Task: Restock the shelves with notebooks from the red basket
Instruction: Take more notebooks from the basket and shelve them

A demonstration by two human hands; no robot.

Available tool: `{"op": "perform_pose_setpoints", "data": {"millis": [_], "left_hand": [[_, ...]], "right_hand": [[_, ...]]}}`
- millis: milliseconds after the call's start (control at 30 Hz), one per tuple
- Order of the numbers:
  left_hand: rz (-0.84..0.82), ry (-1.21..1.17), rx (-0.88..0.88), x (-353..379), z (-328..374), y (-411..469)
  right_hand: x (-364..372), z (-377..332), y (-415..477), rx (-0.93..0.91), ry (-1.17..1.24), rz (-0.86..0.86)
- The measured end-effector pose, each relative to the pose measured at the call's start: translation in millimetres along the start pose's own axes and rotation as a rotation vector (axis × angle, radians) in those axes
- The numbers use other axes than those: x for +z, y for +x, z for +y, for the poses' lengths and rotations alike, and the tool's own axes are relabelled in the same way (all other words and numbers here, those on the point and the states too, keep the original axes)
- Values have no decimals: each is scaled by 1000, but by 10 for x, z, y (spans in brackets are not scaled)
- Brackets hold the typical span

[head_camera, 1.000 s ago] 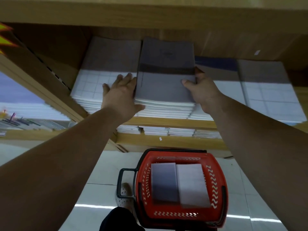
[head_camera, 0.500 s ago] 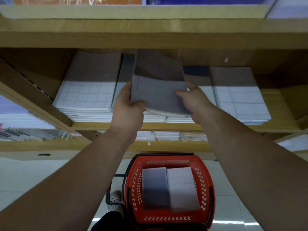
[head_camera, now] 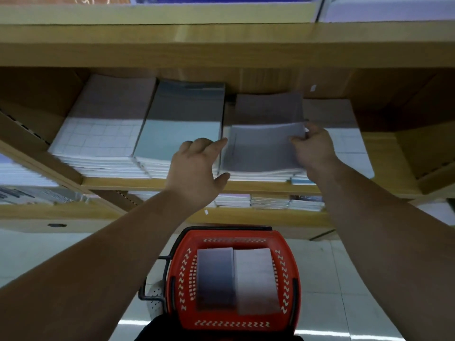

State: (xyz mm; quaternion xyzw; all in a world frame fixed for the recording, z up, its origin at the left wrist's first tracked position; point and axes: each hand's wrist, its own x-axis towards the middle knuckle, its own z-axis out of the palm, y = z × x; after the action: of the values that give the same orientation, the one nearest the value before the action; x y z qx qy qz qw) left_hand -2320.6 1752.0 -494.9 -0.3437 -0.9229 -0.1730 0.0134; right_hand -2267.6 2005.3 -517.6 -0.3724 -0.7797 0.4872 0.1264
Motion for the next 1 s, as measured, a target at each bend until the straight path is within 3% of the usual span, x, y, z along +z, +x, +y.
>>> {"op": "perform_pose_setpoints", "data": {"millis": [167,333,500,733,867,933,1000], "left_hand": [[-325,366,2,32,-336,253],[-442,396,-1,119,-542,493],[-421,418,11,190,-585,489],[-458,416,8,181,-605,568],[-455,415,-68,58,-461,514],[-294,373,-35,56,-363,249],[-32,227,62,159,-290,-186]], "right_hand": [[242,-115,250,-108,-304,-65],[259,10,231,-89,-795,-64],[556,91,56,-214,-970,-186],[523,14,226,-166,-961,-303],[476,28,-58,-255,-846,-131],[463,182,-391,-365,-650,-5],[444,426,-781,-446,-494,54]]}}
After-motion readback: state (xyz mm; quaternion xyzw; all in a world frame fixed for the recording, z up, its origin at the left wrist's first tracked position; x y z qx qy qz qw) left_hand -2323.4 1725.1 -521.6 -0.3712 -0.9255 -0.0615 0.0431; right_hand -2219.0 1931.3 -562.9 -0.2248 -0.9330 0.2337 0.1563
